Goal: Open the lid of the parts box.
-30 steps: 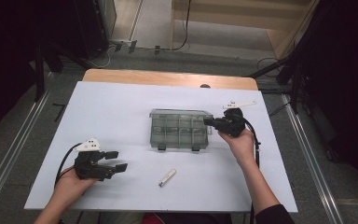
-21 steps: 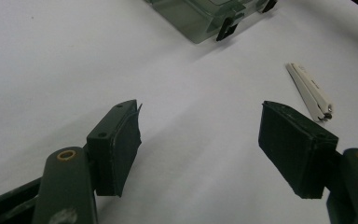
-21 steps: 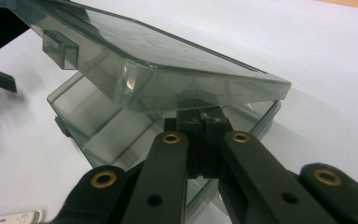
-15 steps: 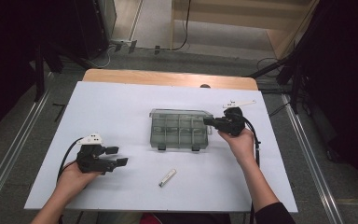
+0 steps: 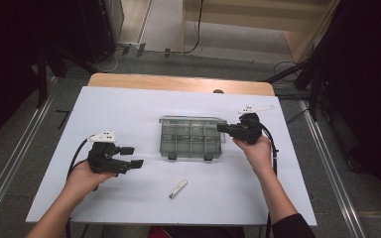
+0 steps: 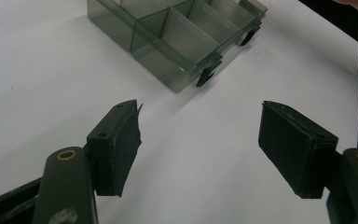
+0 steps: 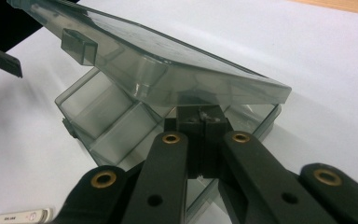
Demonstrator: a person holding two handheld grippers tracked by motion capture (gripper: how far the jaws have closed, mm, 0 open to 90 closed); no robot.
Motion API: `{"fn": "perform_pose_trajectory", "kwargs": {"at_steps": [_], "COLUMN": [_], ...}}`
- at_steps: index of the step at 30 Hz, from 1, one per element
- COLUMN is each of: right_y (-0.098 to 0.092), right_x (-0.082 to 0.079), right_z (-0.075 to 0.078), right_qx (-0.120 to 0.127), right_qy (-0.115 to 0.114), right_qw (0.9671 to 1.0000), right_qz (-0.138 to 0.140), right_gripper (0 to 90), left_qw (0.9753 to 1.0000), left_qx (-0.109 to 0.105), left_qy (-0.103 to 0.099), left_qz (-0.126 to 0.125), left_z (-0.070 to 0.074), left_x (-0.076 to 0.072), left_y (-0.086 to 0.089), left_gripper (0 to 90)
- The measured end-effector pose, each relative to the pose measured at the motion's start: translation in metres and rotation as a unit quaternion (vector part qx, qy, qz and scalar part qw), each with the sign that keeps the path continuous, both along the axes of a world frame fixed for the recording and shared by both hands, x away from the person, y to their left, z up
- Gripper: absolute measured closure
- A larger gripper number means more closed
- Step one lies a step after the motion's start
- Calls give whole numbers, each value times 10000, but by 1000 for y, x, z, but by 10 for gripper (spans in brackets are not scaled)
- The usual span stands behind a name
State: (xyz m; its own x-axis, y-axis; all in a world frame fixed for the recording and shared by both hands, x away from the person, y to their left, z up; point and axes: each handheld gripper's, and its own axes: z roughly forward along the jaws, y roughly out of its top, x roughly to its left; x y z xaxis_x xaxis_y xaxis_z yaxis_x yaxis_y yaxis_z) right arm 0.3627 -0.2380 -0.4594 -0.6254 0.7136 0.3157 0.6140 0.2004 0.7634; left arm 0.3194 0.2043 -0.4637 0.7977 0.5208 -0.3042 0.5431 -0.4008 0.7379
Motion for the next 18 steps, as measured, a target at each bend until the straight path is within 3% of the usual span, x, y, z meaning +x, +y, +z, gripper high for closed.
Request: {"fn": "perform_pose_trajectory", "kwargs": {"at_steps": [7,14,18], "right_y": [0,2,2], "right_x": [0,0,0], "right_z": [1,1,1], "right_qx": [12,7,2], "right_qy": [10,17,35], "right_qw": [10000,10000,10000], "right_qz": [2,21,28], "right_gripper": [900,900,900], "left_qw": [9999,10000,10000], "left_qx": [60,-15,49], "left_qy": [-64,-17,-1], "left_qz": [-54,-10,31], "left_z": [5,9,11], "left_x": [9,21,29], "left_y": [-10,-16,-20], "left_gripper": [292,292,293]}}
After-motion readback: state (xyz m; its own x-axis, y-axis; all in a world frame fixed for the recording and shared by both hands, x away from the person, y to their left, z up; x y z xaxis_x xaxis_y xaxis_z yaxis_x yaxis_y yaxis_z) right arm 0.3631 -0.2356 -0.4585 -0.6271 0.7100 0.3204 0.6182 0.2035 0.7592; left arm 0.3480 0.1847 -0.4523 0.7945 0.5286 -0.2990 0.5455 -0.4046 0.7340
